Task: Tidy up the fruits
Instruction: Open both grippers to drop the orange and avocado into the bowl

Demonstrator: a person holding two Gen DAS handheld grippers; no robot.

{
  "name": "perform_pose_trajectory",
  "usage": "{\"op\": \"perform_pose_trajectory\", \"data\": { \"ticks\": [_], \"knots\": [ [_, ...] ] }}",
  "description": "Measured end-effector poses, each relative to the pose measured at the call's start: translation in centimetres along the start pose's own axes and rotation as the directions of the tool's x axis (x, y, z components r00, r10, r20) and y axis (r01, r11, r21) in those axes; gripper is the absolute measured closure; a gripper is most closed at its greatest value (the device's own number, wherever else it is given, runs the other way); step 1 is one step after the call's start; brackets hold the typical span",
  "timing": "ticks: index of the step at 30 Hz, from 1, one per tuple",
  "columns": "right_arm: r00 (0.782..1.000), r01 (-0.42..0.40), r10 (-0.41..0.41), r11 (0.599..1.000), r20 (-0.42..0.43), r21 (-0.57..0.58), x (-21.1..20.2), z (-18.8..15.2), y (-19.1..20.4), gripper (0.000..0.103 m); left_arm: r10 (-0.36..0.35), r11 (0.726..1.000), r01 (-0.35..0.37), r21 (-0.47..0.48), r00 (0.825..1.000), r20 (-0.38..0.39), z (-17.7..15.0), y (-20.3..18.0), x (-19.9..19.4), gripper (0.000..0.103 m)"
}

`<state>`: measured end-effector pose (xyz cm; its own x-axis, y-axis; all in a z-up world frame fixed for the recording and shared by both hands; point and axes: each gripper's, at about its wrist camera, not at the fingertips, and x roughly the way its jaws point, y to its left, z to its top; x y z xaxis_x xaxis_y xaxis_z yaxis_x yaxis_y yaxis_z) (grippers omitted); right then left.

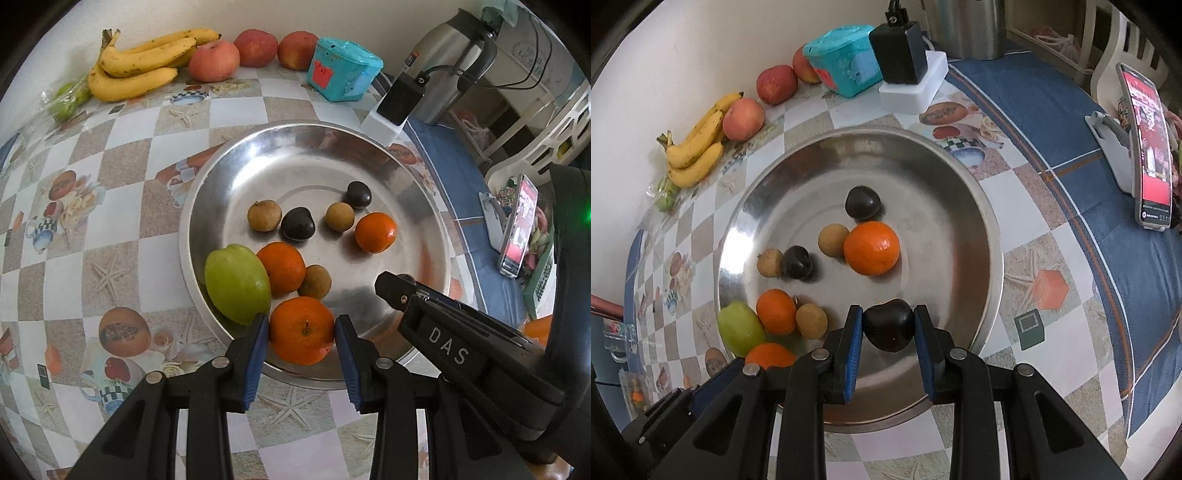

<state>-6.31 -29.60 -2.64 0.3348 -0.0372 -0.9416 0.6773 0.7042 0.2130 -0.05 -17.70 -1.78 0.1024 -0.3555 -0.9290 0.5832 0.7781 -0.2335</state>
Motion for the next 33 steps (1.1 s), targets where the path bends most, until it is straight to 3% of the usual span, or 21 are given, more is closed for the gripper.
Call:
{"op": "perform_pose_trajectory", "data": {
  "ticks": [6, 14, 25, 33],
  "knots": [
    [1.0, 0.01, -0.01, 1.0, -0.007, 0.006, 0.2, 0.1, -0.1, 0.064, -0.006, 1.0, 0.006, -0.004, 1.0, 0.007, 0.1, 0.0, -0.1, 0.062],
    [0.999, 0.0, 0.0, 1.0, 0.044, 0.007, -1.3, 0.7, -0.1, 0.064, -0.008, 1.0, 0.009, -0.013, 1.0, 0.028, 0.4, 0.4, -1.1, 0.062],
    [0.998, -0.001, 0.001, 1.0, 0.06, 0.005, -1.9, 0.7, -0.1, 0.064, 0.044, 0.993, -0.036, -0.112, 0.997, 0.066, 1.2, 3.7, -2.4, 0.061],
    [0.998, 0.001, 0.003, 0.998, 0.057, -0.063, -1.7, 0.5, 1.6, 0.065, 0.131, 0.973, -0.106, -0.207, 0.985, 0.111, 1.8, 7.8, -3.9, 0.044]
  ]
}}
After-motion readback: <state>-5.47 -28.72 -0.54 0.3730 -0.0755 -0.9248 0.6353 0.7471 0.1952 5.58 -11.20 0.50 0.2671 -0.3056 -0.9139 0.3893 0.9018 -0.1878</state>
